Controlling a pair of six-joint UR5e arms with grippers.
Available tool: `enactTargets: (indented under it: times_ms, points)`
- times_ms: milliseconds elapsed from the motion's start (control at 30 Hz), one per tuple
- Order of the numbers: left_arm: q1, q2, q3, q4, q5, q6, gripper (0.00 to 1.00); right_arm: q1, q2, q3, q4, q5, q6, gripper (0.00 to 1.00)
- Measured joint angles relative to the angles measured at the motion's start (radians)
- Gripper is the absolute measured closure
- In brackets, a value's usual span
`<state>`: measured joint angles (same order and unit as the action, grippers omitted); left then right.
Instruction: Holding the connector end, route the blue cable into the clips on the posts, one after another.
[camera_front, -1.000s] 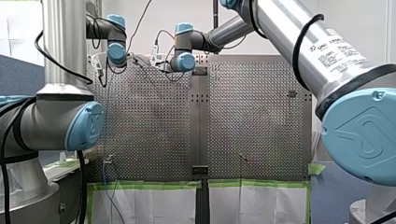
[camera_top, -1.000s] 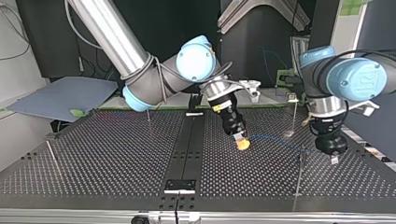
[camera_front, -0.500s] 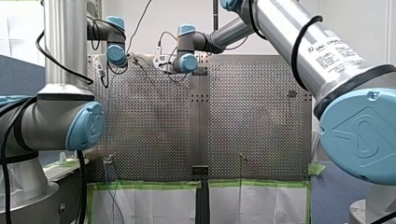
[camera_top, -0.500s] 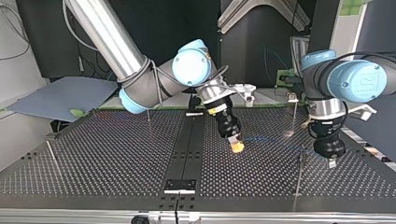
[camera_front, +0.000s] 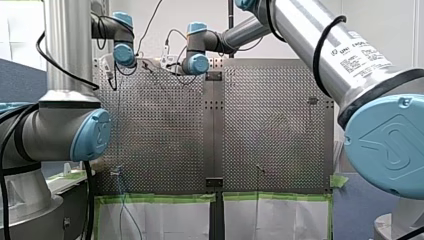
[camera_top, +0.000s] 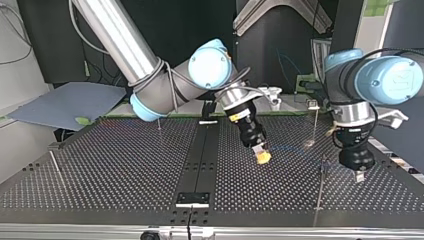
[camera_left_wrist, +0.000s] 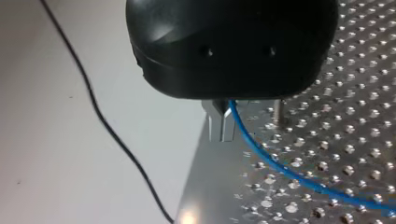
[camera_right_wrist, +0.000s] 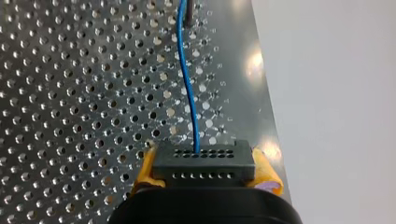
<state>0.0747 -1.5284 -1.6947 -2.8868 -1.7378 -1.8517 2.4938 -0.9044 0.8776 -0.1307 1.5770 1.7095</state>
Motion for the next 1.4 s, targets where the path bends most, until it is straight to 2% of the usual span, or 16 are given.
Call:
enactTargets:
  times_ms: [233,400,867,1033,1200,1400]
  points:
    - [-0.002,0.007,0.0,0.001,-0.005,0.003,1.0,0.005,0.0,0.0,0.008,-0.001,0.001,1.0]
    - [-0.007,0.007,0.0,-0.004,-0.005,0.004,1.0,-0.001,0.0,0.0,0.017,0.001,0.005,1.0]
    - [-0.014,0.006,0.0,-0.06,-0.03,0.032,1.0,-0.007,0.002,0.001,0.03,0.003,0.015,1.0]
    - [-0.016,0.004,0.0,-0.063,-0.025,0.036,1.0,-0.011,0.003,0.001,0.034,0.003,0.016,1.0]
    - [-0.019,0.005,0.0,-0.057,0.001,0.035,1.0,-0.013,0.003,0.001,0.035,0.003,0.015,1.0]
    - [-0.02,0.003,0.0,-0.064,-0.008,0.028,1.0,-0.016,0.004,0.001,0.035,0.004,0.017,1.0]
